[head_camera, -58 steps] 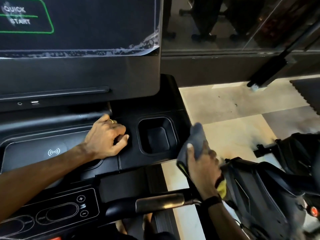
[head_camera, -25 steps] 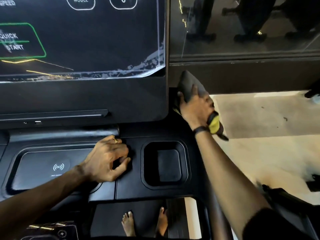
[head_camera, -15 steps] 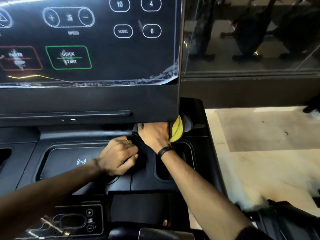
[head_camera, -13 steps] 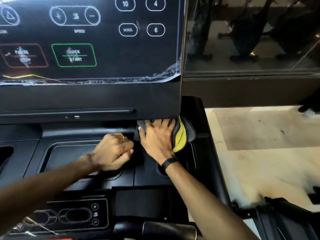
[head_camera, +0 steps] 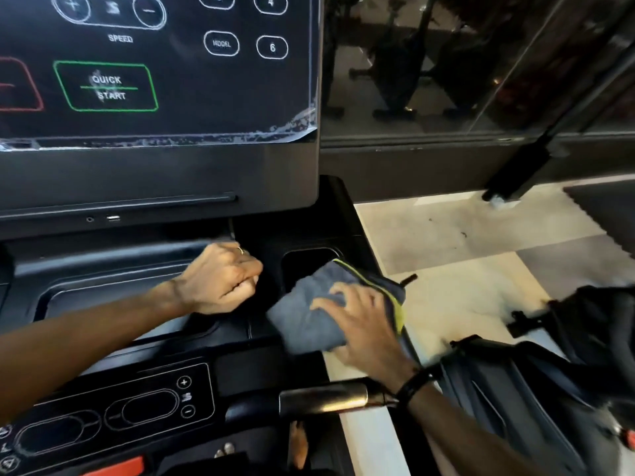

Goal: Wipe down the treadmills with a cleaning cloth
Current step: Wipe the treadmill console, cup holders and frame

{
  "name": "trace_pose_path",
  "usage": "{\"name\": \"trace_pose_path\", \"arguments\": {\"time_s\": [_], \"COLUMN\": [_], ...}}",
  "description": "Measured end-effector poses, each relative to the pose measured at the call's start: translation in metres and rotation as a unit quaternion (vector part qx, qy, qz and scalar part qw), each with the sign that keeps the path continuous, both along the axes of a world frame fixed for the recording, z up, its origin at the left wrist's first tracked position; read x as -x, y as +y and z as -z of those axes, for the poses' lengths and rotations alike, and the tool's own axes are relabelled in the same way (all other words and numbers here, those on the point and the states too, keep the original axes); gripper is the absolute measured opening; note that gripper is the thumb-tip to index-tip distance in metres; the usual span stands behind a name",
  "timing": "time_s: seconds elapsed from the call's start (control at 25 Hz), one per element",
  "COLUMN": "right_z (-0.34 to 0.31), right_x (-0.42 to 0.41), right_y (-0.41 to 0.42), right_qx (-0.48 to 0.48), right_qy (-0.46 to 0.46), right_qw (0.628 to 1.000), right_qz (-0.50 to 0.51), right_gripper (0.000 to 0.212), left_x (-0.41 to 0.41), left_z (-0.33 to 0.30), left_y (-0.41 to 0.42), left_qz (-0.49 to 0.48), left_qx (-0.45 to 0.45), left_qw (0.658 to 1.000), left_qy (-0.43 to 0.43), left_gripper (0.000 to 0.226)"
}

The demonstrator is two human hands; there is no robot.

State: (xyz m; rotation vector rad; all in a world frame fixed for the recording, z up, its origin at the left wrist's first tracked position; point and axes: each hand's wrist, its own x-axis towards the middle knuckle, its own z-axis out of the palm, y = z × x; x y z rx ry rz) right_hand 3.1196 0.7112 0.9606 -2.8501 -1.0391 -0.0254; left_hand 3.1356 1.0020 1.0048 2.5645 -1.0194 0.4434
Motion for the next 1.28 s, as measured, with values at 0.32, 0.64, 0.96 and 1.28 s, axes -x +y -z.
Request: {"name": "trace_pose_path", "arguments": {"time_s": [0.32, 0.64, 0.96, 1.28], "right_z": [-0.002, -0.002, 0.007, 0.032], "right_x": [0.016, 0.011, 0.004, 0.033], "right_y": [0.080, 0.067, -0.035, -0.089], "right_qx": [-0.034, -0.056, -0.042, -0.160], "right_qy": [-0.036, -0.047, 0.009, 0.175], "right_qw": [0.993, 0.994, 0.963, 0.885], "right_qz": [-0.111, -0.076, 0.266, 0.400], "right_gripper": [0.072, 0.075, 0.078, 0.103], "left_x": [0.011, 0.000, 0.006, 0.004], "left_z": [0.002, 0.008, 0.034, 0.041], "left_y": [-0.001, -0.003, -0.035, -0.038], "left_qz": [-0.029, -0.032, 0.062, 0.035], "left_qx": [0.027, 0.022, -0.005, 0.013], "left_qw": [0.999, 0.999, 0.997, 0.997], "left_qy": [0.005, 0.015, 0.049, 0.063], "left_gripper": [0.026, 0.027, 0.022, 0.024]}}
